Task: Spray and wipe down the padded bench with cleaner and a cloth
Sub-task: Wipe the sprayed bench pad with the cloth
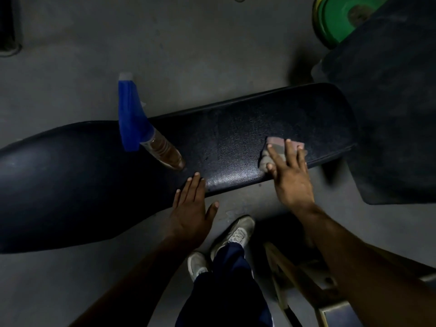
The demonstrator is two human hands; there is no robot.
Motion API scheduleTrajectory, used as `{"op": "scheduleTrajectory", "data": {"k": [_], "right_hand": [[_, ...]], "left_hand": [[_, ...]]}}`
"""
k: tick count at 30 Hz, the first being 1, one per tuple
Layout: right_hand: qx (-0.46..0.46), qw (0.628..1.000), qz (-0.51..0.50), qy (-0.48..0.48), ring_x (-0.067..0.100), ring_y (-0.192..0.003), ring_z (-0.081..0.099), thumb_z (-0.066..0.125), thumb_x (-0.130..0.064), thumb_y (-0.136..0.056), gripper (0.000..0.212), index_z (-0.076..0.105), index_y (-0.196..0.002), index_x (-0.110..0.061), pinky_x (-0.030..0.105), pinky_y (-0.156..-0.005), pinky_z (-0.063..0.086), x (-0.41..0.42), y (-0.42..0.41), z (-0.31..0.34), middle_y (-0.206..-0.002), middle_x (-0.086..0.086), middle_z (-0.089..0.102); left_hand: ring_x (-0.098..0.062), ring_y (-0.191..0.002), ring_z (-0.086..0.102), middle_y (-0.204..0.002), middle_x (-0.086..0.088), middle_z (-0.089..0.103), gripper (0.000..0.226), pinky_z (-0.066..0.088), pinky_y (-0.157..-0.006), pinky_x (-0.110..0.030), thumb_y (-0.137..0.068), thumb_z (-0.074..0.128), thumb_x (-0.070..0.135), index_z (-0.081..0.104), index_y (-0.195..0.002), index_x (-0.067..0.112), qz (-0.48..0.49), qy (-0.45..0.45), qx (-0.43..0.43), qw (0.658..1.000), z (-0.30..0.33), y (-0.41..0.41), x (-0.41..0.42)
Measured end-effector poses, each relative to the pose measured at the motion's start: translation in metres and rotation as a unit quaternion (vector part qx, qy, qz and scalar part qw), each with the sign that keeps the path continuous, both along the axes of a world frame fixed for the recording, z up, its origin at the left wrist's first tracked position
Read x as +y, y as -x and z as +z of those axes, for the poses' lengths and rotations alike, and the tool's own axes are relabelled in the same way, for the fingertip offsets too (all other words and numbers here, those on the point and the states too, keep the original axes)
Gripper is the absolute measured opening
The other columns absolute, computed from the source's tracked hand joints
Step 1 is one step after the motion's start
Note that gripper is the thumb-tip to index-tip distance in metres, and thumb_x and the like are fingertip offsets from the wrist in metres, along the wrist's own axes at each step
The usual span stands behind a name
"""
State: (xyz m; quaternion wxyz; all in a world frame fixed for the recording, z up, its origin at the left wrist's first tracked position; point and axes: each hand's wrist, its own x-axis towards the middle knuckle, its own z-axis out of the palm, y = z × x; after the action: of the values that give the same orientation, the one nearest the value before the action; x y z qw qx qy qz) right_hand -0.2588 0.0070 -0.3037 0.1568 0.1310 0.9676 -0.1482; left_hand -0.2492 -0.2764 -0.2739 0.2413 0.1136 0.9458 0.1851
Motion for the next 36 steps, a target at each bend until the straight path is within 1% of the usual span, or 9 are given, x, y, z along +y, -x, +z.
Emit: {"op": "scheduleTrajectory", "data": {"k": [3,5,7,11,17,22,28,31,36], "right_hand": [[0.021,0.996,-0.082,0.022,0.049,-0.158,-0.002,0.028,-0.045,-0.111,0.053,0.025,-0.163,-0.038,0.063,-0.126,0.014,-0.006,0.039,0.000,-0.175,0.010,0.003],[0.007,0.994,-0.100,0.041,0.048,-0.158,-0.005,0.028,-0.045,-0.111,0.053,0.024,-0.163,-0.038,0.064,-0.126,0.012,-0.017,0.069,0.003,-0.175,0.007,0.002],[-0.002,0.998,-0.047,0.050,0.049,-0.157,-0.007,0.032,-0.041,-0.111,0.052,0.024,-0.163,-0.039,0.064,-0.126,0.010,-0.035,0.086,0.008,-0.175,0.006,0.001],[0.009,0.987,0.162,0.018,0.049,-0.158,-0.003,0.040,-0.036,-0.109,0.056,0.025,-0.163,-0.036,0.064,-0.124,0.017,-0.092,0.065,0.011,-0.175,0.009,0.005],[0.006,0.962,0.271,-0.021,0.038,-0.158,-0.006,0.044,-0.045,-0.107,0.062,0.017,-0.163,-0.043,0.056,-0.126,0.016,-0.114,-0.011,0.004,-0.173,0.001,-0.002],[-0.012,0.961,0.274,-0.043,0.036,-0.159,-0.006,0.050,-0.040,-0.105,0.068,0.013,-0.162,-0.047,0.051,-0.126,0.016,-0.104,-0.009,0.005,-0.172,-0.003,-0.005],[-0.009,0.981,0.185,-0.053,0.037,-0.161,-0.002,0.046,-0.026,-0.107,0.065,0.016,-0.162,-0.047,0.054,-0.123,0.027,-0.119,0.072,0.022,-0.175,-0.004,-0.003],[-0.023,0.986,0.159,-0.035,0.042,-0.160,-0.002,0.037,-0.034,-0.111,0.055,0.019,-0.162,-0.044,0.058,-0.124,0.022,-0.122,0.129,0.023,-0.176,-0.001,0.001],[-0.053,0.985,0.166,-0.018,0.049,-0.158,0.001,0.035,-0.037,-0.110,0.053,0.023,-0.162,-0.041,0.063,-0.125,0.018,-0.125,0.170,0.018,-0.175,0.002,0.005]], "left_hand": [[-0.013,-0.153,0.000,-0.167,0.002,0.002,0.086,0.001,-0.123,-0.037,-0.085,0.010,0.065,0.016,-0.157,0.018,-0.001,-0.001,-0.011,1.000,0.003,0.000,0.000],[-0.012,-0.153,-0.002,-0.167,0.003,0.000,0.087,0.000,-0.123,-0.036,-0.085,0.009,0.066,0.013,-0.158,0.019,-0.005,-0.003,-0.016,1.000,0.004,0.000,-0.002],[-0.012,-0.153,-0.002,-0.167,0.003,0.000,0.087,-0.002,-0.122,-0.036,-0.085,0.009,0.066,0.012,-0.158,0.019,-0.006,-0.011,-0.020,1.000,0.004,-0.001,-0.007],[-0.012,-0.153,0.000,-0.167,0.004,0.002,0.087,-0.003,-0.120,-0.034,-0.085,0.011,0.067,0.013,-0.158,0.019,-0.002,-0.010,-0.020,1.000,0.001,-0.001,-0.016],[-0.010,-0.152,-0.004,-0.167,0.005,-0.004,0.092,-0.004,-0.121,-0.034,-0.080,0.003,0.070,0.004,-0.158,0.021,0.014,-0.006,-0.046,0.999,0.007,-0.001,-0.026],[-0.001,-0.145,-0.015,-0.166,0.006,-0.009,0.091,-0.009,-0.119,-0.032,-0.080,0.001,0.068,-0.001,-0.158,0.021,0.002,-0.008,-0.043,0.999,0.006,-0.002,-0.033],[-0.008,-0.152,-0.003,-0.167,0.006,-0.001,0.082,-0.005,-0.118,-0.031,-0.090,0.016,0.067,0.007,-0.158,0.022,0.019,-0.015,-0.025,0.999,0.003,-0.006,-0.035],[-0.007,-0.151,-0.006,-0.166,0.007,-0.003,0.074,-0.001,-0.121,-0.034,-0.098,0.030,0.059,0.006,-0.158,0.022,0.020,-0.022,-0.030,0.999,0.005,-0.006,-0.037],[-0.006,-0.150,-0.011,-0.165,0.010,-0.010,0.074,0.001,-0.124,-0.037,-0.100,0.029,0.057,0.001,-0.158,0.022,0.026,-0.034,-0.044,0.998,0.007,-0.007,-0.037]]}}
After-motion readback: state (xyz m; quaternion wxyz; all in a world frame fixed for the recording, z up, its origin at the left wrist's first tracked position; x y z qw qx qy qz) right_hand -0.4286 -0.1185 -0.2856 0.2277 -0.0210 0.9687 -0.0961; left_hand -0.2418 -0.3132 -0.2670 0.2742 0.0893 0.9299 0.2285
